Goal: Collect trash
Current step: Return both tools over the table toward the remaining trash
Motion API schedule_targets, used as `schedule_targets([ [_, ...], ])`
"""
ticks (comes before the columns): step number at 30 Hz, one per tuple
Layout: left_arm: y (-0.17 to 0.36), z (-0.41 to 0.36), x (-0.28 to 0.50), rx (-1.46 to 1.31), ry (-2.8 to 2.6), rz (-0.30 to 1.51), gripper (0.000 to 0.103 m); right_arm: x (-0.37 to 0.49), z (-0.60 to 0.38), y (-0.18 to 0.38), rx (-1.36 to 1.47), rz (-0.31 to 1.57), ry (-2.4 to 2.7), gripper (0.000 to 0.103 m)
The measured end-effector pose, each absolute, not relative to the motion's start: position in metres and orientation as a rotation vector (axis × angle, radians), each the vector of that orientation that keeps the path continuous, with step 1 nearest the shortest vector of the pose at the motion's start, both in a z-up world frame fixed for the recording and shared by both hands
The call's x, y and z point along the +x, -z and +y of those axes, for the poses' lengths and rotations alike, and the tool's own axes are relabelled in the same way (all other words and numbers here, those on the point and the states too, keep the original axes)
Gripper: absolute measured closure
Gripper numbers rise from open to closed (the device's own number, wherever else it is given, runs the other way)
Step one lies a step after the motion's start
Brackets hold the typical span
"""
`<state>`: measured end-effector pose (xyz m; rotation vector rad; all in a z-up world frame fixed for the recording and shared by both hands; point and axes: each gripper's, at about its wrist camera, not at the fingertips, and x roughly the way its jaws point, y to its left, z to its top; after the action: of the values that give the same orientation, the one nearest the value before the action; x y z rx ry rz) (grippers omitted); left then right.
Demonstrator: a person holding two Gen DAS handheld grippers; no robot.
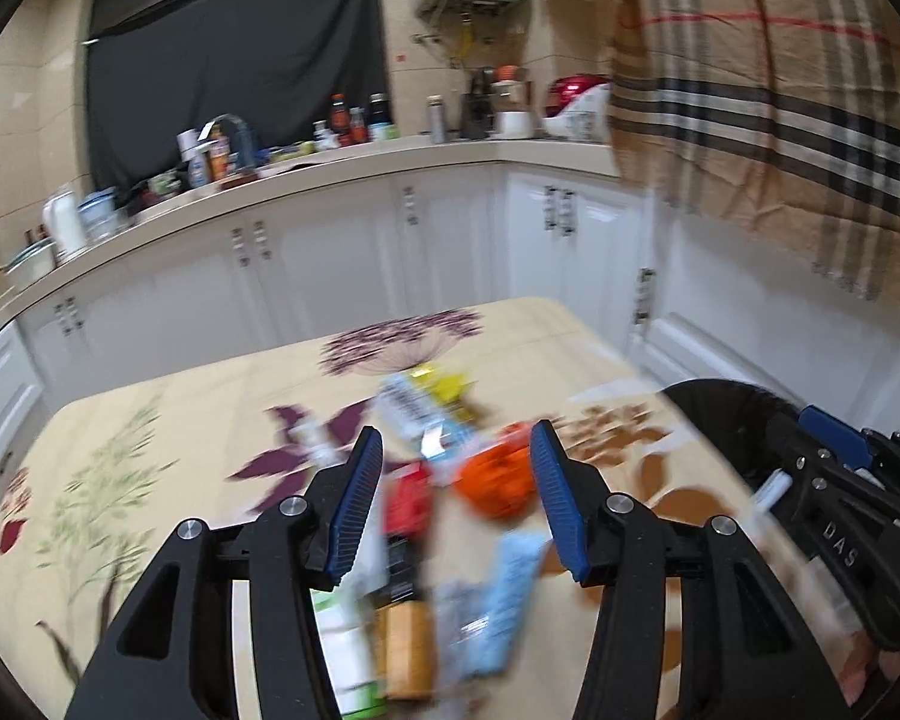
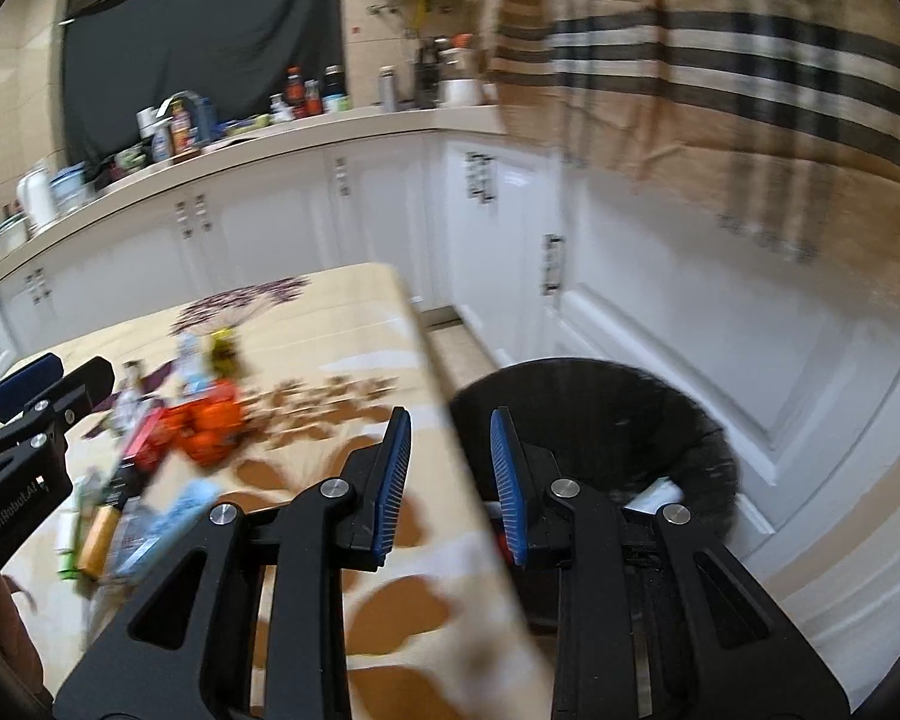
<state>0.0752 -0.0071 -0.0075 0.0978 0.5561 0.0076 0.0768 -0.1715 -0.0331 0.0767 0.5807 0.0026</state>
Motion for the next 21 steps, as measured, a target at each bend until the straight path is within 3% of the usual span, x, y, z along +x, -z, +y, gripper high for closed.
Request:
schedule_targets([
  [21, 0.038, 0.157, 0.014, 0.016, -0.338, 0.629, 0.052, 0.070, -0.042, 0.058, -0.059, 0.725, -0.206, 0.076],
])
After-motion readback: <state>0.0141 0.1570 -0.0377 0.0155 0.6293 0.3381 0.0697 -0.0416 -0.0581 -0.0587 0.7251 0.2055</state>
